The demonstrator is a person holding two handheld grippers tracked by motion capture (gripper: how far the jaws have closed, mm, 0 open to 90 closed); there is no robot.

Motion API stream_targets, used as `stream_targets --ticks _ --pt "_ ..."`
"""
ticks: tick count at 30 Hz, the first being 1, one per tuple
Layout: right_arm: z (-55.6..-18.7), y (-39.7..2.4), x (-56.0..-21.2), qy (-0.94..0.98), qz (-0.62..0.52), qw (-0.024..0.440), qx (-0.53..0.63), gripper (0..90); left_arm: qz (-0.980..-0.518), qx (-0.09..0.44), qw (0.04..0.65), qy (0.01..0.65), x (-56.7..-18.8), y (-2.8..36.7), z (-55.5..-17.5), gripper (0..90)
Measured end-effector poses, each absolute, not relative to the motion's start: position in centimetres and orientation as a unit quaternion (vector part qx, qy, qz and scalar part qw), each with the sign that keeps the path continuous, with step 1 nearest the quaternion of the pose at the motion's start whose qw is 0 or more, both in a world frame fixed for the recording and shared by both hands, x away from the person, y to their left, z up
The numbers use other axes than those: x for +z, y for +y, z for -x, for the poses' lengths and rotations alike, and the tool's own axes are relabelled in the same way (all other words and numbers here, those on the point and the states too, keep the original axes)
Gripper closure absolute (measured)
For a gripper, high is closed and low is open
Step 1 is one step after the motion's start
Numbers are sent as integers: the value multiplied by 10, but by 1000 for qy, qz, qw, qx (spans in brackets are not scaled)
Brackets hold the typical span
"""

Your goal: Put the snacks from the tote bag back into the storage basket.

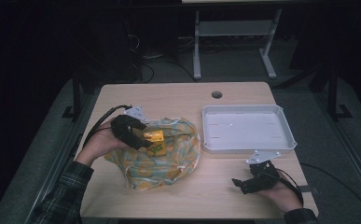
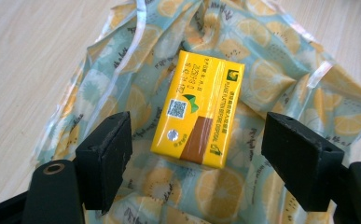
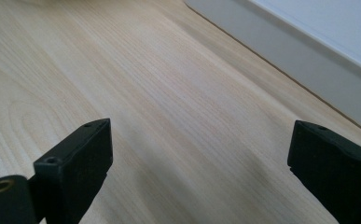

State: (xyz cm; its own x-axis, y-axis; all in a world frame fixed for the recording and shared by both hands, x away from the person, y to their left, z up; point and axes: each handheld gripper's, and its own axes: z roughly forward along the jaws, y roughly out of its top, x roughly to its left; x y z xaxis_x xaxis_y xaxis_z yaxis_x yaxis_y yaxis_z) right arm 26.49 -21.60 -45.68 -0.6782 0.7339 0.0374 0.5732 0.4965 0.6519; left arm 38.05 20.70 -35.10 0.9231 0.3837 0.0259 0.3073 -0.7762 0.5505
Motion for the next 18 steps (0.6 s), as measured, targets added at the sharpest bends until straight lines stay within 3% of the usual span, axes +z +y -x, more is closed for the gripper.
stream_targets --ticks 18 --pt "-265 -216 -457 856 -382 123 327 61 -952 59 249 168 -369 188 -393 347"
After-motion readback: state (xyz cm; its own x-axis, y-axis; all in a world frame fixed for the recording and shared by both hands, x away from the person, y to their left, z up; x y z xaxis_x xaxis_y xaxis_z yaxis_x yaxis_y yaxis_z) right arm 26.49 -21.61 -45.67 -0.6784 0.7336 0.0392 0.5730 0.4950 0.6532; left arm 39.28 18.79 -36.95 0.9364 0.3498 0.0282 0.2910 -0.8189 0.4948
